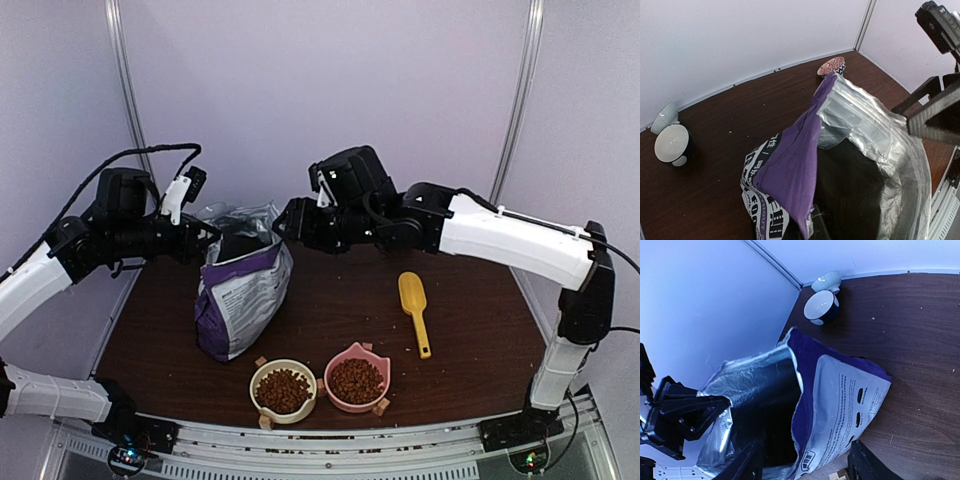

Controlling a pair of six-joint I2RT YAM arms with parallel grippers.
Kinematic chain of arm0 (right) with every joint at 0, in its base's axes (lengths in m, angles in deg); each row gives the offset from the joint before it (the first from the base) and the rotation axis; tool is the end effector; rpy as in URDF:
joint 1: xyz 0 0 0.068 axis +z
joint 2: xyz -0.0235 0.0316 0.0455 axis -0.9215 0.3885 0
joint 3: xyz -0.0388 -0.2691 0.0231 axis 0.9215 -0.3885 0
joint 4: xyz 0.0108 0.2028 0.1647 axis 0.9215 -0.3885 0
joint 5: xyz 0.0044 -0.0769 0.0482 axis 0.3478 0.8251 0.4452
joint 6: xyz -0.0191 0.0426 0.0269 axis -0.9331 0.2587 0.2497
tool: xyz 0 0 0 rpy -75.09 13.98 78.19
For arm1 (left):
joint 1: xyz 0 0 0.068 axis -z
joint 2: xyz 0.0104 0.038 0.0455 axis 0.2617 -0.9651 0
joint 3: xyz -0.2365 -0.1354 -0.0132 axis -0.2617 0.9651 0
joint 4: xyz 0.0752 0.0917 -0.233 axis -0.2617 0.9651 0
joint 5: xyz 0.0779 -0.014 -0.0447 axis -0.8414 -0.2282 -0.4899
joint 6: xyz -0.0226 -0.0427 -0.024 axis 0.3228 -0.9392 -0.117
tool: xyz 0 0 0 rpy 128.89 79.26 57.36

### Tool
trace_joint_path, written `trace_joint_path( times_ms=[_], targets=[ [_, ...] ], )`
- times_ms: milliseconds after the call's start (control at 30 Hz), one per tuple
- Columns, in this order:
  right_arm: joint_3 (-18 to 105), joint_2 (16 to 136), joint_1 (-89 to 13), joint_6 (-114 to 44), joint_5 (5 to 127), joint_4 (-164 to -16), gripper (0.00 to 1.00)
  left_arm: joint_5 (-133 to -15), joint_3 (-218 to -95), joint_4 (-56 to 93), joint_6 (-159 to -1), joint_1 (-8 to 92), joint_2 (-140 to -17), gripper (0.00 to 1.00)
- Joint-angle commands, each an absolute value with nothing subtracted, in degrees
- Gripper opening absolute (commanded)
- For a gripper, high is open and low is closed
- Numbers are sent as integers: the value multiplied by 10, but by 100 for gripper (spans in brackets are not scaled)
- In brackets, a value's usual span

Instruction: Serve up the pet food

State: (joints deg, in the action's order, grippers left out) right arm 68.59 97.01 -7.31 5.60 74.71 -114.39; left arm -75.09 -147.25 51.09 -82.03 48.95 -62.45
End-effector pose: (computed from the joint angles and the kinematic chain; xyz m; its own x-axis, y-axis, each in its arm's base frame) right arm 0.2113 0.3624 0.3770 -0.7824 0.1192 -0.6113 -0.4157 0.6310 0.6550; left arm 0.1842 -0.1285 0.3666 -0.5139 0.0714 -0.8549 0.5415 0.7999 -0.2587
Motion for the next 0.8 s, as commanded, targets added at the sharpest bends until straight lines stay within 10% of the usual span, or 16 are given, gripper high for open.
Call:
trace_joint_path(
  times_ms=[0,267,767],
  targets=[
    [725,997,-61,50,732,-1199,49,-747,-1499,459,-820,485,-610,0],
    [795,1027,-66,4,734,-1193,0,-731,-1513,448,-819,485,-627,0],
    [961,1101,-167,-150,587,-1129,0,-655,-1751,395,-838,537,-808,0]
  ],
)
